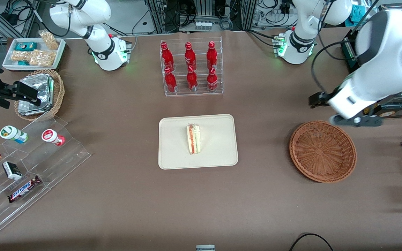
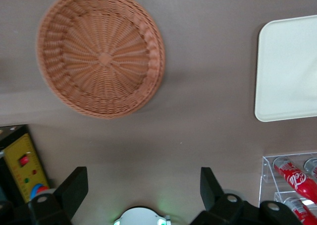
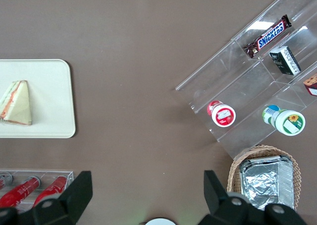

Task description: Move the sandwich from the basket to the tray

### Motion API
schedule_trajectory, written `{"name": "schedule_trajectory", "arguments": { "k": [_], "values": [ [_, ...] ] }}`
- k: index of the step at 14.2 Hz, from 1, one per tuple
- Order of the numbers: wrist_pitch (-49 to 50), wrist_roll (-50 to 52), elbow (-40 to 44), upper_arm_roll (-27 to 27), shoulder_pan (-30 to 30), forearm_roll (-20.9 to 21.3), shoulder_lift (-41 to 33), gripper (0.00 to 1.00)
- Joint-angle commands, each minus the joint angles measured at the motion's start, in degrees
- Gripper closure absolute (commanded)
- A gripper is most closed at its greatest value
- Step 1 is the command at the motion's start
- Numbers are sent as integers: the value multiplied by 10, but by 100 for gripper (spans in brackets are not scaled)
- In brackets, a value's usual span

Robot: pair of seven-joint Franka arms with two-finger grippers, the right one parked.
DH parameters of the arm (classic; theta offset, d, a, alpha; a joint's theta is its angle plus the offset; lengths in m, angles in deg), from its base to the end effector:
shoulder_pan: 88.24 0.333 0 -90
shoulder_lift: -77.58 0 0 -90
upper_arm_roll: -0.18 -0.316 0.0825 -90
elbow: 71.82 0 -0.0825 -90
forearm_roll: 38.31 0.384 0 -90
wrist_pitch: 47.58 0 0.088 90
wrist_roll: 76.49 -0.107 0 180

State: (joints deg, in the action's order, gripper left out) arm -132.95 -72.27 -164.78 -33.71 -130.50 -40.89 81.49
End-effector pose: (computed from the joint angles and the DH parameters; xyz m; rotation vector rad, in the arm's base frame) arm 0.5492 -0.0954 0.5624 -3.1121 0.1078 0.2947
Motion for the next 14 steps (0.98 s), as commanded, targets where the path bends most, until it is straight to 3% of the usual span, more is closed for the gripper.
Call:
{"name": "schedule_trajectory", "arguments": {
  "k": [1, 7, 11, 14],
  "values": [
    [20, -10, 17, 44, 76, 11, -8, 0],
    [20, -10, 20, 347, 374, 20, -34, 0],
    [19, -10, 15, 443, 479, 36, -57, 0],
    [2, -10, 16, 452, 495, 49, -57, 0]
  ]
}}
